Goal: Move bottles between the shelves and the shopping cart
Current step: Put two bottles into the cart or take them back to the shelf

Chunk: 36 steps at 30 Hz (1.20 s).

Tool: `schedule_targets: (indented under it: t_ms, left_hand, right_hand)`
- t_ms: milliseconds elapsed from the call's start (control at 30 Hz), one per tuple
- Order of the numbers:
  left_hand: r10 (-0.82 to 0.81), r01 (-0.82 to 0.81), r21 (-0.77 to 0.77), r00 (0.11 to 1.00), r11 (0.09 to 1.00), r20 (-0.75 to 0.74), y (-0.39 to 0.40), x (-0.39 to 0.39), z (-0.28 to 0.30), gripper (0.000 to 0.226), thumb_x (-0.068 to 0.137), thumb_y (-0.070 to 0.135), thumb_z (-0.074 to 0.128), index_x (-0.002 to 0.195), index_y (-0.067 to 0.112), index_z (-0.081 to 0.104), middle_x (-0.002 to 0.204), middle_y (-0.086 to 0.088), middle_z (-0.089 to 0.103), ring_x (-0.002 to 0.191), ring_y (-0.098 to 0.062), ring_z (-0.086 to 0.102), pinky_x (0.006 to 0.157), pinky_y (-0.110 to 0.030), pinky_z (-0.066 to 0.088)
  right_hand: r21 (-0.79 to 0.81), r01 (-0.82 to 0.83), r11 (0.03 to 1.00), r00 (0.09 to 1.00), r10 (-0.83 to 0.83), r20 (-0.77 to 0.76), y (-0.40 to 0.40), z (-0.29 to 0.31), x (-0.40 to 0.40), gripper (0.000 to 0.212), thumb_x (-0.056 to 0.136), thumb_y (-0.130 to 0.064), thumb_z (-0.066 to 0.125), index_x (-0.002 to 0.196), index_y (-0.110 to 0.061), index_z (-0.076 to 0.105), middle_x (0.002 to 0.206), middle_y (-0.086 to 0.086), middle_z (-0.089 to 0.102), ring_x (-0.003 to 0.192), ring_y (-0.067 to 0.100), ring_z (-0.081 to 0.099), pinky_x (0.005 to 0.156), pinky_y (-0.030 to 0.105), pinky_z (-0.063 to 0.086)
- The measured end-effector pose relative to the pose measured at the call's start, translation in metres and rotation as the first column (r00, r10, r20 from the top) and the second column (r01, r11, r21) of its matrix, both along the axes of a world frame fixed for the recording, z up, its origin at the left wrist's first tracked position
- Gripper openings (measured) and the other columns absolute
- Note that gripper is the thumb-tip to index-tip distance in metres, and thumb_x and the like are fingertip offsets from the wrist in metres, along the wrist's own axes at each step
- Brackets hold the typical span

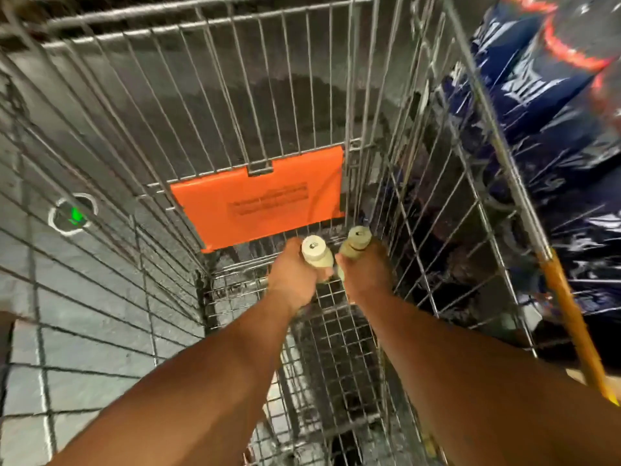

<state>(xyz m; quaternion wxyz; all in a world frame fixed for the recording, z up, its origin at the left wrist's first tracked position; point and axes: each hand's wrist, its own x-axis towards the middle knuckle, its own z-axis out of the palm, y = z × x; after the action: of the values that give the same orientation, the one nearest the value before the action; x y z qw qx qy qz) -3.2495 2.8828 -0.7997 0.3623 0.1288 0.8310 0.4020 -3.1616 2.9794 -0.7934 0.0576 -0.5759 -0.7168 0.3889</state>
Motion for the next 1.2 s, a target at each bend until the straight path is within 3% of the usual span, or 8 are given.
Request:
schedule_targets:
  t_ms: [100,300,467,700,800,967,1100,1200]
  left_hand:
    - [0.047,-0.048,0.028,0.998,0.998,0.048,0.016,-0.006,-0.019,0.062,0.070,0.009,0.082,0.125,0.018,0.054,0.116,-0.005,0.066,0.110,-0.029,0.061,0.096,-0.045,0.050]
    - [0.067,-0.068,0.030,0.997,0.997,0.048,0.026,0.000,-0.039,0.061,0.073,0.016,0.085,0.126,0.018,0.055,0.106,0.005,0.066,0.101,-0.017,0.061,0.087,-0.028,0.047]
    - [0.105,-0.114,0.080,0.989,0.990,0.108,0.034,0.004,-0.035,0.053,0.080,0.011,0.078,0.126,0.012,0.051,0.110,0.000,0.065,0.105,-0.025,0.062,0.090,-0.039,0.052]
    - [0.025,-0.030,0.030,0.987,0.999,0.161,0.025,0.006,-0.024,0.082,0.081,0.026,0.080,0.146,0.012,0.033,0.119,0.004,0.062,0.109,-0.020,0.060,0.092,-0.030,0.046]
    - [0.013,-0.010,-0.013,0.980,1.000,0.200,0.018,0.003,0.002,0.093,0.081,0.024,0.080,0.152,0.012,0.022,0.136,-0.011,0.059,0.121,-0.037,0.057,0.102,-0.052,0.046]
    - [-0.027,0.032,-0.062,0.996,0.998,0.082,-0.007,-0.009,0.074,0.075,0.084,0.014,0.077,0.146,0.011,0.035,0.131,-0.019,0.059,0.106,-0.035,0.064,0.068,-0.032,0.053]
    - [-0.130,0.119,-0.132,0.988,0.984,-0.080,-0.032,-0.012,0.151,0.061,0.088,0.012,0.065,0.144,0.015,0.042,0.139,-0.011,0.054,0.121,-0.026,0.056,0.099,-0.034,0.046]
    - [-0.275,0.263,-0.116,0.956,0.958,-0.106,-0.053,-0.004,0.209,0.059,0.087,0.012,0.069,0.141,0.010,0.046,0.128,-0.007,0.060,0.112,-0.024,0.059,0.083,-0.025,0.047]
  right_hand:
    - [0.018,-0.031,0.999,0.999,0.030,0.036,0.012,-0.021,-0.008,0.056,0.085,-0.029,0.073,0.128,-0.007,0.045,0.120,0.013,0.059,0.103,0.027,0.057,0.079,0.030,0.041]
    - [0.012,-0.002,1.000,0.997,0.001,0.072,0.024,-0.035,-0.013,0.045,0.091,-0.029,0.066,0.125,-0.010,0.045,0.113,0.010,0.060,0.072,0.009,0.042,0.056,0.021,0.028]
    - [0.045,-0.019,0.999,0.998,0.016,0.066,0.020,-0.033,-0.012,0.033,0.093,-0.026,0.062,0.119,-0.012,0.049,0.109,0.008,0.060,0.103,0.031,0.060,0.072,0.030,0.035]
    - [0.108,-0.075,0.991,0.995,0.067,0.077,0.000,-0.017,0.003,0.072,0.096,-0.023,0.058,0.154,-0.015,0.017,0.155,0.012,0.029,0.138,0.030,0.037,0.107,0.038,0.035]
    - [0.101,-0.109,0.989,0.989,0.098,0.114,-0.009,0.006,0.010,0.068,0.096,-0.024,0.057,0.152,-0.010,0.022,0.151,0.015,0.034,0.134,0.032,0.040,0.103,0.037,0.040]
    - [-0.014,-0.041,0.999,0.999,0.041,-0.022,-0.027,0.072,0.021,0.039,0.091,-0.021,0.056,0.126,-0.008,0.046,0.121,0.012,0.054,0.109,0.030,0.055,0.092,0.041,0.048]
    - [0.025,-0.062,0.998,0.998,0.061,0.030,-0.052,0.144,0.032,0.037,0.093,-0.029,0.053,0.125,-0.011,0.046,0.118,0.009,0.053,0.101,0.025,0.056,0.087,0.040,0.050]
    - [0.101,-0.108,0.989,0.994,0.105,0.034,-0.082,0.202,0.052,0.039,0.094,-0.035,0.053,0.126,-0.014,0.048,0.118,0.006,0.054,0.100,0.024,0.057,0.083,0.032,0.045]
